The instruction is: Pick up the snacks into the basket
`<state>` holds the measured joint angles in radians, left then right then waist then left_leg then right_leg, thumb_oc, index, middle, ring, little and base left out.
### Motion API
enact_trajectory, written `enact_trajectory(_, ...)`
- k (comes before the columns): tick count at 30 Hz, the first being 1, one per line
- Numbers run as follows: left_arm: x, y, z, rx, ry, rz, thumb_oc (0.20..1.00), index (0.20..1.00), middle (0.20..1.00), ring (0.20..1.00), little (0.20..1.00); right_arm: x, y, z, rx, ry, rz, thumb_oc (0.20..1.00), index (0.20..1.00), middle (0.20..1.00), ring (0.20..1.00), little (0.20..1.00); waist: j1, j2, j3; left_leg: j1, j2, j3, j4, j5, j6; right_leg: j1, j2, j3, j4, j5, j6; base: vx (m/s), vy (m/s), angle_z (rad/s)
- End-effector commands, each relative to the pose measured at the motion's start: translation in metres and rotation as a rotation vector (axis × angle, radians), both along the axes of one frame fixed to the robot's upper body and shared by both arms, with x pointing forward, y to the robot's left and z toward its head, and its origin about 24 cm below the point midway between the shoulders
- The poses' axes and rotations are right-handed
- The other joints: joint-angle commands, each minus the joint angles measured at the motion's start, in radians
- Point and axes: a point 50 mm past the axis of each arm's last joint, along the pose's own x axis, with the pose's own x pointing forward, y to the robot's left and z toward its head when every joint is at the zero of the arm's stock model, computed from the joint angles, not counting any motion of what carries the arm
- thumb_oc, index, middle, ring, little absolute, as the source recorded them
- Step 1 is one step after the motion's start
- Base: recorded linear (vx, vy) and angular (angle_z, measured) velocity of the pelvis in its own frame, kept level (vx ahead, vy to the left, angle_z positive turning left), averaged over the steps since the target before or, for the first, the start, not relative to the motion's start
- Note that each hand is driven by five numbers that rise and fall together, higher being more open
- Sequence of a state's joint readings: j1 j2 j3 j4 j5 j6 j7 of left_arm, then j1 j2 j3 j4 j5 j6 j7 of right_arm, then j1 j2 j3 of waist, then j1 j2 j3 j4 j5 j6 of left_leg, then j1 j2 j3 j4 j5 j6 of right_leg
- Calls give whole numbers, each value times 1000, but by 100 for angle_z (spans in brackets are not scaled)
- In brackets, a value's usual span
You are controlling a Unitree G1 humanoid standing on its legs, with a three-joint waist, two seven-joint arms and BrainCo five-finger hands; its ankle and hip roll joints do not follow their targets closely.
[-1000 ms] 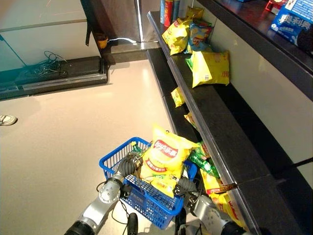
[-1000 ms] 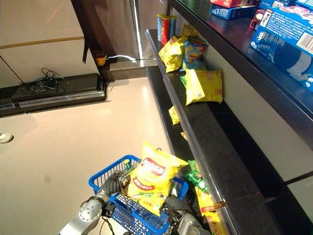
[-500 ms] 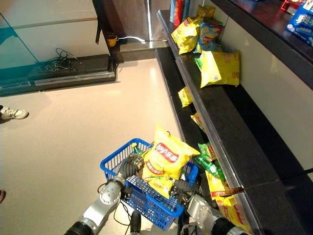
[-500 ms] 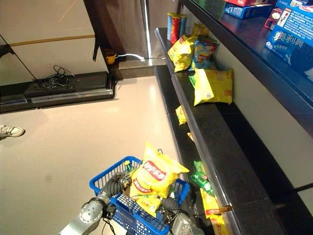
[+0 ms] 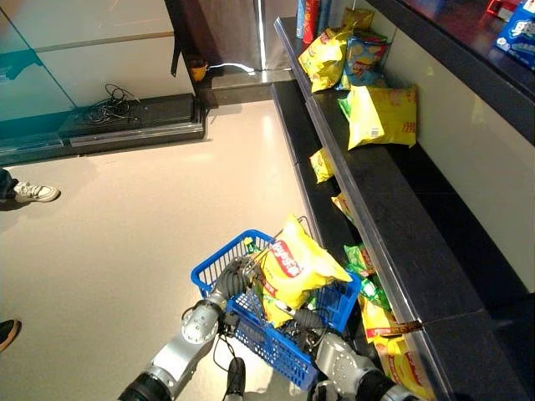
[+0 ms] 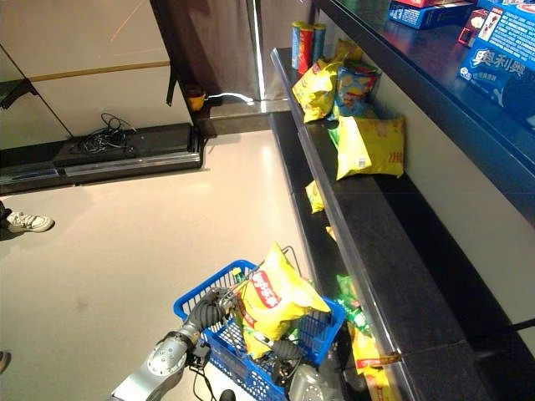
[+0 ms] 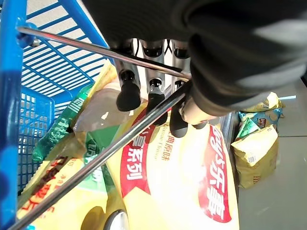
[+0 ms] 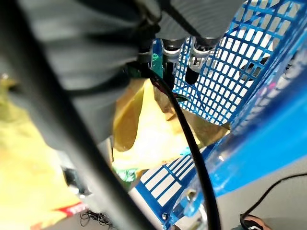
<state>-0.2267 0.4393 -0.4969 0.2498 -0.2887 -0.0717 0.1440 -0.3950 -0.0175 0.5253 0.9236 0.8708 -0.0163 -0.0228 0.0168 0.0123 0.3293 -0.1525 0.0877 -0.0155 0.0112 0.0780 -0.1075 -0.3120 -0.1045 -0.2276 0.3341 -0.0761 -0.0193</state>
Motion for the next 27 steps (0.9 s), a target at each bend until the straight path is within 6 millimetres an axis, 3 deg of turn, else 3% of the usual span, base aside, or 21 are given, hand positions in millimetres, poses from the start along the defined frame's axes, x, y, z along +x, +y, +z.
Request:
enact_trajectory(1,10,-46,127,-287,-541,-222,200,200,200,200,200,6,11,8,-136,-109,129,1000,1000,1000,1000,1000,34,-38,-51,38,-33,-7,41,-115,22,81,-67,68,-159,75,154,0,0,0)
enact_trajectory(5,7,-37,129,-273,-569,-187,200,200,200,200,200,24,1,25,-522,-339,328,1000,1000,1000,1000,1000,23,-44,-50,39,-33,1,42,-117,24,78,-64,78,-159,77,155,0,0,0)
enact_trajectory(11,4,-31,129,-282,-576,-154,200,200,200,200,200,37,-23,28,-830,-410,358,1000,1000,1000,1000,1000,8,-46,-51,44,-30,11,45,-122,29,74,-60,91,-153,77,156,4,14,-3)
enact_trajectory(15,2,-30,128,-284,-576,-152,200,200,200,200,200,46,-35,32,-1142,-501,509,1000,1000,1000,1000,1000,2,-43,-51,47,-30,11,46,-126,30,71,-58,96,-147,74,157,4,9,-3)
enact_trajectory(23,1,-34,132,-294,-589,-178,200,200,200,200,200,56,-46,39,-1505,-616,700,1000,1000,1000,1000,1000,2,-32,-46,48,-31,9,47,-129,31,67,-57,99,-144,72,158,0,0,0)
enact_trajectory(25,1,-34,132,-294,-589,-178,200,200,200,200,200,56,-46,39,-1505,-616,701,1000,1000,1000,1000,1000,2,-32,-46,48,-31,9,47,-129,31,67,-57,98,-144,72,158,0,0,0)
enact_trajectory(27,1,-37,132,-293,-585,-197,200,200,200,200,200,57,-47,38,-1603,-617,808,1000,1000,1000,1000,1000,4,-32,-46,47,-31,7,49,-130,31,65,-57,99,-142,70,158,0,0,0)
